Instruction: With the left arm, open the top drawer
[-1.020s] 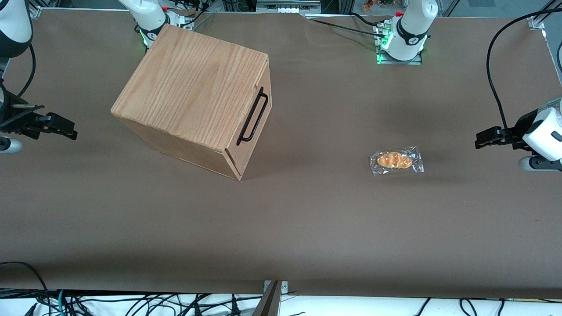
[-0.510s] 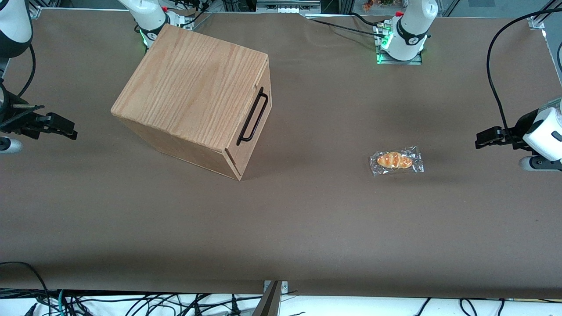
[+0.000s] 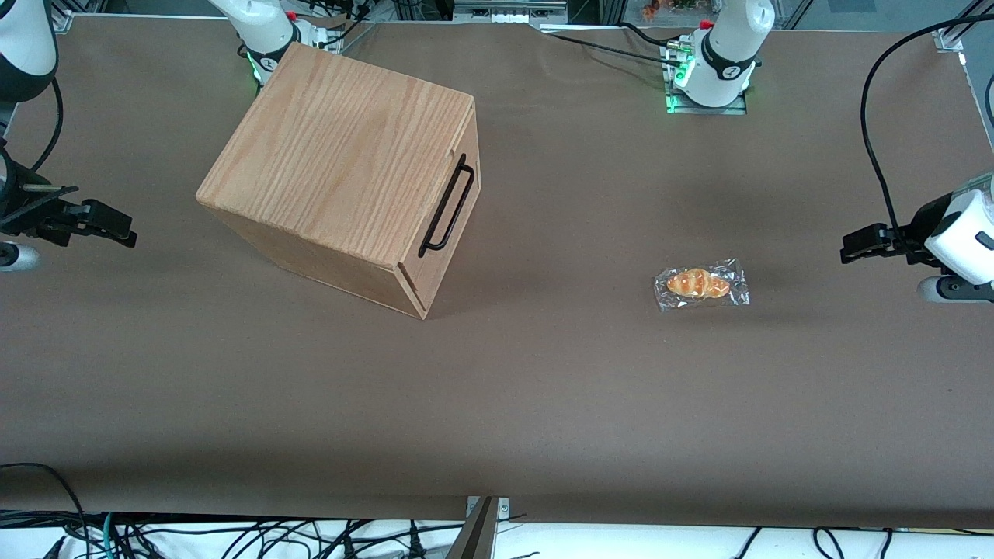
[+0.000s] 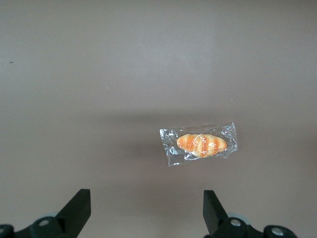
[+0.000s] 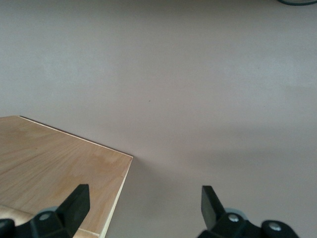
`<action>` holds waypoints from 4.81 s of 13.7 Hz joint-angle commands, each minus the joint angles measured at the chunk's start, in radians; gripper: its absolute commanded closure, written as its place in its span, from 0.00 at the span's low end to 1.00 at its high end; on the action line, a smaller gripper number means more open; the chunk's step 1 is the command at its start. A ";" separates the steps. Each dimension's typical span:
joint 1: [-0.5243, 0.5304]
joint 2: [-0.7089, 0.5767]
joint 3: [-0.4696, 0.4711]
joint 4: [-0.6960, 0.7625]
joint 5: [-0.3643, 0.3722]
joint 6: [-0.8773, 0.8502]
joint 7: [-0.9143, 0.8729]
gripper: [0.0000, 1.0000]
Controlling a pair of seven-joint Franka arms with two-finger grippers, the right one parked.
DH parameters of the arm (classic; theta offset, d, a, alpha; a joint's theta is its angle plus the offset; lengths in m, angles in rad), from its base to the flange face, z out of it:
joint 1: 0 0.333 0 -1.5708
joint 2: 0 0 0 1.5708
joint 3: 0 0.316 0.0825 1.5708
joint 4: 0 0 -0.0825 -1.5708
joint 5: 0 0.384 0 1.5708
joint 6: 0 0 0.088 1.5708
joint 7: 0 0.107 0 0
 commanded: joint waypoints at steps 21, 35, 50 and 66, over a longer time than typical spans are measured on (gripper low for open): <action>-0.006 -0.002 -0.256 0.005 -0.099 -0.003 -0.216 0.00; -0.336 0.093 -0.362 0.006 -0.103 0.138 -0.695 0.00; -0.478 0.263 -0.367 0.092 -0.105 0.341 -0.772 0.00; -0.515 0.337 -0.391 0.084 -0.117 0.433 -0.754 0.00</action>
